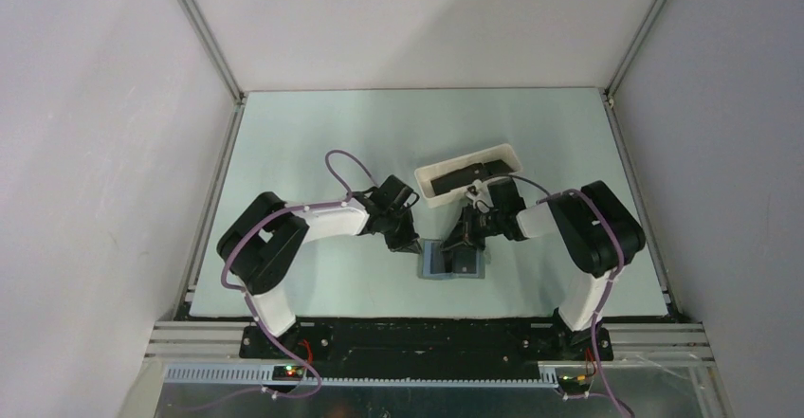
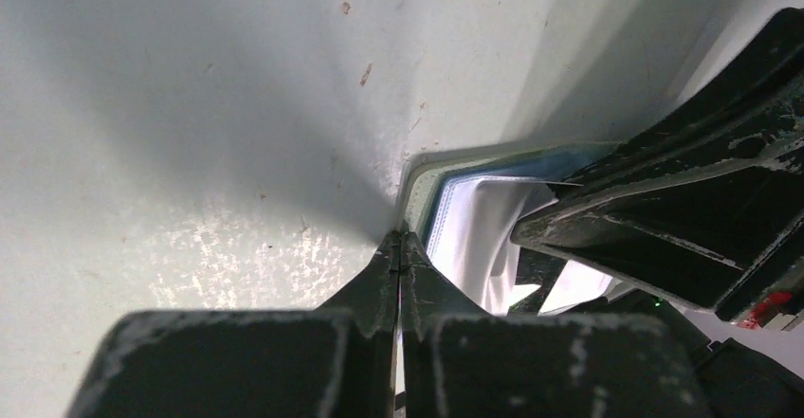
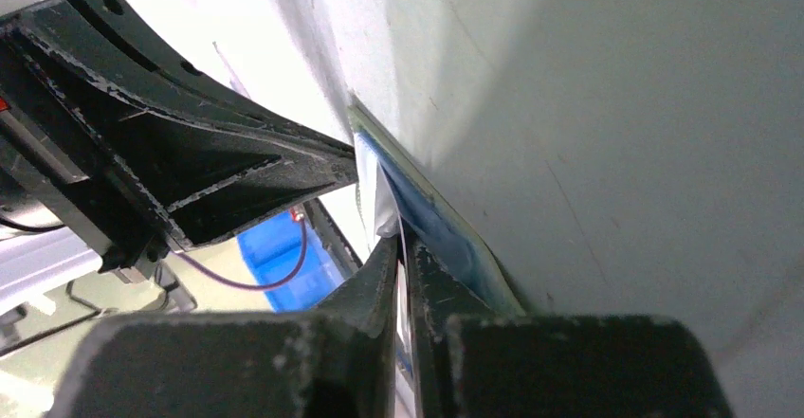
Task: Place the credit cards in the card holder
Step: Insert the credit card into the card holder.
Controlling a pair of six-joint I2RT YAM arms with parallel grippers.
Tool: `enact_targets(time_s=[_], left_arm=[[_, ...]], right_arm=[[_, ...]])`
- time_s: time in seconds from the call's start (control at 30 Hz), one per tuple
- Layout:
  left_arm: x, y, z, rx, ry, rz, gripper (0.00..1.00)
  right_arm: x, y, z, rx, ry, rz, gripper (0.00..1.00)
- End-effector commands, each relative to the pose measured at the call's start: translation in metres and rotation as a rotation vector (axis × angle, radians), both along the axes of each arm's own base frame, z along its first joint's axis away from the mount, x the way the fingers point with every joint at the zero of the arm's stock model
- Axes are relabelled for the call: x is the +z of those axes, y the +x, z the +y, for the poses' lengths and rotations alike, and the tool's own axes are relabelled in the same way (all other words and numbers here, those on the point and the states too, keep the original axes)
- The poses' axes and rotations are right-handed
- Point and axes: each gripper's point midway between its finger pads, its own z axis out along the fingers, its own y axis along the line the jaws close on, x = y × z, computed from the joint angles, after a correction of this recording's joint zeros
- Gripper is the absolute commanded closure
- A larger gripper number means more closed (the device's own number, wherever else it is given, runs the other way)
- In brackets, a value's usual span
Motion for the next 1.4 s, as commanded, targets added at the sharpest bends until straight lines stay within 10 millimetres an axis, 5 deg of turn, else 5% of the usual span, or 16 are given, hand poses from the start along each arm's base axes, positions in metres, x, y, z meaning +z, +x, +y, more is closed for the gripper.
enact_targets(time_s=[0.0,0.17,0.47,0.57,1.03,1.2,1.37], left_arm=[[-0.018,-0.009,0.01,-0.006,0.084,0.028,1.0],[-0.02,-0.012,0.014,0.0,0.091,0.03,1.0],[-0.016,-0.012,0.016,-0.001,0.089,0.018,1.0],[-0.016,-0.012,0.014,-0.004,0.084,0.021,1.0],[0.0,-0.007,-0.008,-0.053,-0.014,0.014,0.98],[0.023,-0.001,-0.033,-0.067,-0.206,-0.048,0.64],[0.031,0.004,-0.037,-0.09,-0.238,-0.103,0.47]], right_arm=[[-0.011,-0.003,0.012,0.043,0.0,0.019,0.85],[-0.003,0.003,0.003,0.023,-0.093,-0.022,0.48],[0.017,0.002,-0.019,0.048,-0.382,-0.086,0.21],[0.017,0.0,-0.027,0.058,-0.45,-0.117,0.02],[0.044,0.002,-0.04,0.111,-0.507,-0.224,0.01],[0.053,0.006,-0.054,0.121,-0.562,-0.257,0.01],[0.046,0.004,-0.05,0.161,-0.533,-0.232,0.01]])
